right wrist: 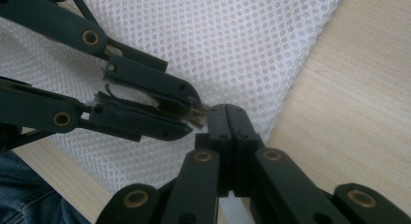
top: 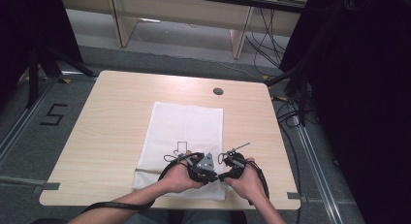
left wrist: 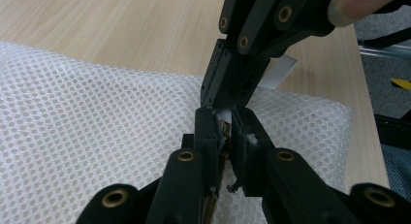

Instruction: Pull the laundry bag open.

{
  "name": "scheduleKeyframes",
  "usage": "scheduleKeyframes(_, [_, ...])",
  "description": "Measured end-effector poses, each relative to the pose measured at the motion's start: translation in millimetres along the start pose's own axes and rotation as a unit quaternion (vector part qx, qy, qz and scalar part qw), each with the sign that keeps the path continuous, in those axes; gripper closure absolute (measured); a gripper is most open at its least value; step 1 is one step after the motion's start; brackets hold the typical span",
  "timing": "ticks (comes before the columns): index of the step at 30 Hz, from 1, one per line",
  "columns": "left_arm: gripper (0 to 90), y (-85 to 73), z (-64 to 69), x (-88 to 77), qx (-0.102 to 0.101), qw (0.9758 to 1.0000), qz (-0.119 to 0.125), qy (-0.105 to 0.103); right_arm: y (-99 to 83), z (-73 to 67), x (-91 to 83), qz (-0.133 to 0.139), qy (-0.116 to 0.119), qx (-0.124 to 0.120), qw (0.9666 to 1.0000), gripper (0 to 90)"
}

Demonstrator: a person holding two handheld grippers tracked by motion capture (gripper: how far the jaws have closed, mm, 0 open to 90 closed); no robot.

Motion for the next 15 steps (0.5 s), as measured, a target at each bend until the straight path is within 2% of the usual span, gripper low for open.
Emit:
scheduleKeyframes(2, [81.6, -0.1, -0.3, -1.0, -0.004, 1.0000, -0.003, 0.000, -0.1, -0.9, 0.0, -0.001, -0.002, 0.001, 1.0000, 90.0])
scheduleKeyframes(3, [81.6, 0.5, -1.7, -2.1, 0.006, 1.0000, -0.003, 0.000, -0.1, -1.1, 0.2, -0.003, -0.004, 0.000, 1.0000, 90.0])
scheduleKeyframes(4, [81.6, 0.9, -0.9, -2.6, -0.002, 1.0000, -0.002, -0.002, 0.1, -1.2, 0.6, -0.002, -0.005, -0.007, 1.0000, 90.0])
scheduleKeyframes(5, [81.7, 0.9, 0.0, -3.1, -0.007, 1.0000, -0.003, -0.001, 0.0, -3.3, 0.0, -0.007, -0.012, 0.005, 0.9999, 90.0])
scheduleKeyframes(6, [81.7, 1.3, 0.2, -3.7, -0.002, 1.0000, -0.007, 0.001, 0.5, -2.6, 0.8, -0.004, -0.010, -0.006, 0.9999, 90.0])
scheduleKeyframes(7, [81.7, 1.6, 0.8, -3.5, -0.002, 1.0000, -0.006, 0.002, 0.5, -3.5, 0.4, -0.008, -0.011, -0.004, 0.9999, 90.0])
scheduleKeyframes(8, [81.8, 2.1, 0.6, -3.7, 0.008, 0.9999, -0.006, 0.003, 0.5, -3.5, 0.4, -0.008, -0.011, -0.004, 0.9999, 90.0])
scheduleKeyframes(10, [81.8, 2.2, 2.1, -4.9, 0.001, 0.9999, -0.009, 0.006, 0.4, -2.4, 0.7, -0.004, -0.010, 0.000, 0.9999, 90.0])
scheduleKeyframes(11, [81.8, 2.4, 1.0, -7.0, 0.009, 0.9998, -0.013, 0.008, 0.2, -2.3, 0.6, -0.004, -0.009, 0.004, 0.9999, 90.0])
scheduleKeyframes(14, [81.9, 2.5, 1.2, -11.5, -0.001, 0.9999, -0.009, 0.005, 0.6, -2.4, 1.0, -0.004, -0.010, -0.003, 0.9999, 90.0])
scheduleKeyframes(15, [81.8, 2.0, 0.3, -12.8, 0.000, 0.9999, -0.011, 0.007, 0.8, -4.0, 0.9, -0.009, -0.016, 0.002, 0.9998, 90.0])
Point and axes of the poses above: each handheld gripper's, and its own axes: x roughly forward along the jaws, y roughly out of its top, z roughly to its right, the point moved 2 cm from there along x, roughly forward along the jaws, and after that the axes turned 6 degrees about y, right-handed, at the moved point
